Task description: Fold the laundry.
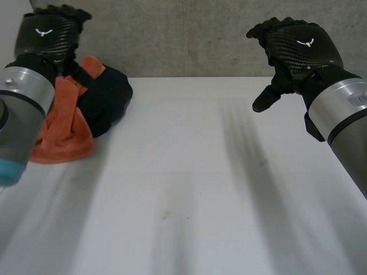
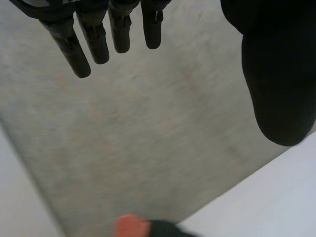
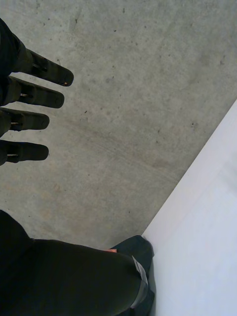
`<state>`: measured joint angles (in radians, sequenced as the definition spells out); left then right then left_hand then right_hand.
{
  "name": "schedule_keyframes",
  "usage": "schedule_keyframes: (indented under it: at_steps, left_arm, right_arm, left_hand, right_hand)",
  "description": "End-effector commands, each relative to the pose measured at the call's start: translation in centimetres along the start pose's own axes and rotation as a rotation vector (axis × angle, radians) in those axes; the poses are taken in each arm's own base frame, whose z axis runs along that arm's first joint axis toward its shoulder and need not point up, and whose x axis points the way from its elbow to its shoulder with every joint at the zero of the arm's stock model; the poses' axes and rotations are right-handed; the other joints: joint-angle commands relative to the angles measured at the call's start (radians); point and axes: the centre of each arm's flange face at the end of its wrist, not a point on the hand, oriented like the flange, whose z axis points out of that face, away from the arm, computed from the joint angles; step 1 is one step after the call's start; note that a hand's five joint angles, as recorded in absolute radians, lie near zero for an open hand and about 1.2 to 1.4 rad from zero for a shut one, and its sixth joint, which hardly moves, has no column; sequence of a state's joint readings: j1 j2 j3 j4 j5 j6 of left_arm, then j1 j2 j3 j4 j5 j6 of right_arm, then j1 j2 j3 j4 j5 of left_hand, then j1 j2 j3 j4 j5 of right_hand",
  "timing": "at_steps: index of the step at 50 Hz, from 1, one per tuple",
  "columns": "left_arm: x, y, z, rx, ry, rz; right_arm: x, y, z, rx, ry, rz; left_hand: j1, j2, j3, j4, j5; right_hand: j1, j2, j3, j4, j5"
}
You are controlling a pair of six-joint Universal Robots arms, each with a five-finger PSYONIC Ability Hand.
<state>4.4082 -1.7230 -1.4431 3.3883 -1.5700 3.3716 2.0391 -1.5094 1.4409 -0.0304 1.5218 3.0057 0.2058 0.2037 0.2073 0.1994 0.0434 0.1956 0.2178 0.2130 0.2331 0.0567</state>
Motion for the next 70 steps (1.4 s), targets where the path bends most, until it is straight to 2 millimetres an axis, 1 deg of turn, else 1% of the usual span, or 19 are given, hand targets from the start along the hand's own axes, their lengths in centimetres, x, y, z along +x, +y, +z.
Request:
schedule_keyframes:
  at_steps: [1, 3, 9, 14, 19, 23, 24, 28, 33, 34, 41, 45, 47, 54, 55, 56, 58, 62, 70]
  left_arm:
    - [-5.9, 8.1, 6.0, -0.008, -0.173, 0.286]
    - [-7.2, 10.2, 7.0, -0.033, -0.183, 0.311]
    - [-10.3, 20.6, 9.0, -0.154, -0.086, 0.322]
    - [-11.6, 25.8, 9.2, -0.204, -0.042, 0.306]
    - [-12.8, 28.0, 9.5, -0.212, -0.034, 0.303]
    - [-13.0, 28.2, 9.6, -0.204, -0.005, 0.298]
    - [-13.0, 28.0, 9.6, -0.199, 0.002, 0.297]
    - [-12.6, 26.0, 9.7, -0.178, -0.016, 0.301]
    - [-10.9, 18.9, 9.5, -0.071, -0.027, 0.244]
    - [-10.0, 15.9, 9.4, -0.016, -0.017, 0.170]
    - [-5.1, 5.8, 6.1, 0.118, 0.126, -0.288]
    - [-1.6, 1.3, 2.8, 0.146, 0.325, -0.445]
    - [-1.0, 0.4, 1.9, 0.158, 0.371, -0.438]
    - [-1.2, 2.6, 3.2, 0.138, 0.332, -0.285]
    - [-1.8, 4.0, 3.8, 0.115, 0.301, -0.230]
    - [-2.3, 4.8, 4.1, 0.100, 0.278, -0.204]
    - [-3.6, 6.5, 4.8, 0.071, 0.224, -0.148]
    - [-7.5, 11.3, 6.9, -0.008, 0.080, 0.014]
    - [-10.3, 19.4, 8.5, -0.138, 0.030, 0.189]
  right_arm:
    - [-0.1, 0.3, -0.1, -0.008, -0.004, 0.000]
    - [-0.2, 0.3, -0.1, -0.011, -0.006, 0.000]
    - [-0.3, 1.1, 0.2, -0.033, -0.010, 0.002]
    - [-0.5, 1.6, 0.4, -0.048, -0.015, 0.002]
    - [-0.6, 2.2, 0.6, -0.063, -0.019, 0.002]
    - [-0.7, 2.3, 0.6, -0.064, -0.021, 0.002]
    - [-0.7, 2.2, 0.7, -0.063, -0.021, 0.002]
    - [-0.7, 2.5, 0.8, -0.070, -0.022, 0.002]
    - [-0.6, 2.3, 0.8, -0.065, -0.019, 0.002]
    - [-0.6, 2.2, 0.8, -0.062, -0.019, 0.002]
    - [-0.4, 2.0, 0.7, -0.056, -0.013, 0.001]
    - [-0.2, 1.7, 0.8, -0.049, -0.008, 0.000]
    - [-0.2, 1.6, 0.8, -0.045, -0.006, 0.000]
    - [-0.1, 1.2, 0.6, -0.034, -0.004, -0.001]
    - [-0.1, 1.2, 0.6, -0.035, -0.006, 0.000]
    - [-0.1, 1.2, 0.6, -0.034, -0.004, -0.001]
    - [-0.1, 1.2, 0.6, -0.034, -0.006, -0.001]
    - [-0.1, 1.1, 0.5, -0.032, -0.007, -0.001]
    - [-0.1, 1.2, 0.5, -0.034, -0.006, 0.000]
  left_hand:
    - [-0.030, -0.028, -0.032, -0.024, -0.043]
    - [-0.028, -0.025, -0.029, -0.021, -0.040]
    - [-0.010, -0.008, -0.011, -0.004, -0.022]
    - [0.016, 0.018, 0.015, 0.023, 0.004]
    - [0.330, 0.332, 0.328, 0.336, 0.318]
    - [0.796, 0.798, 0.794, 0.802, 0.784]
    - [1.169, 1.172, 1.168, 1.176, 1.157]
    - [1.190, 1.193, 1.189, 1.197, 1.178]
    - [1.190, 1.193, 1.189, 1.197, 1.178]
    - [1.190, 1.193, 1.189, 1.197, 1.178]
    - [1.190, 1.193, 1.189, 1.197, 1.178]
    - [1.190, 1.193, 1.189, 1.197, 1.178]
    - [1.190, 1.193, 1.189, 1.197, 1.178]
    - [1.190, 1.193, 1.189, 1.197, 1.178]
    - [0.630, 0.632, 0.628, 0.636, 0.618]
    - [0.307, 0.310, 0.306, 0.314, 0.295]
    - [-0.031, -0.029, -0.033, -0.025, -0.043]
    - [-0.031, -0.028, -0.032, -0.024, -0.043]
    - [0.022, 0.024, 0.021, 0.029, 0.010]
  right_hand:
    - [-0.021, -0.043, -0.038, -0.059, -0.057]
    - [-0.021, -0.043, -0.038, -0.059, -0.057]
    - [-0.021, -0.043, -0.038, -0.059, -0.057]
    - [-0.021, -0.043, -0.038, -0.059, -0.057]
    - [-0.021, -0.043, -0.038, -0.059, -0.057]
    - [-0.021, -0.043, -0.038, -0.059, -0.057]
    - [-0.021, -0.043, -0.038, -0.059, -0.057]
    - [-0.021, -0.043, -0.038, -0.059, -0.057]
    - [-0.021, -0.043, -0.038, -0.059, -0.057]
    - [-0.021, -0.043, -0.038, -0.059, -0.057]
    - [-0.021, -0.043, -0.038, -0.059, -0.057]
    - [-0.021, -0.043, -0.038, -0.059, -0.057]
    - [-0.021, -0.043, -0.038, -0.059, -0.057]
    - [-0.021, -0.043, -0.038, -0.059, -0.057]
    - [-0.021, -0.043, -0.038, -0.059, -0.057]
    - [-0.021, -0.043, -0.038, -0.059, -0.057]
    - [-0.021, -0.043, -0.038, -0.059, -0.057]
    - [-0.021, -0.043, -0.038, -0.059, -0.057]
    - [-0.021, -0.043, -0.038, -0.059, -0.057]
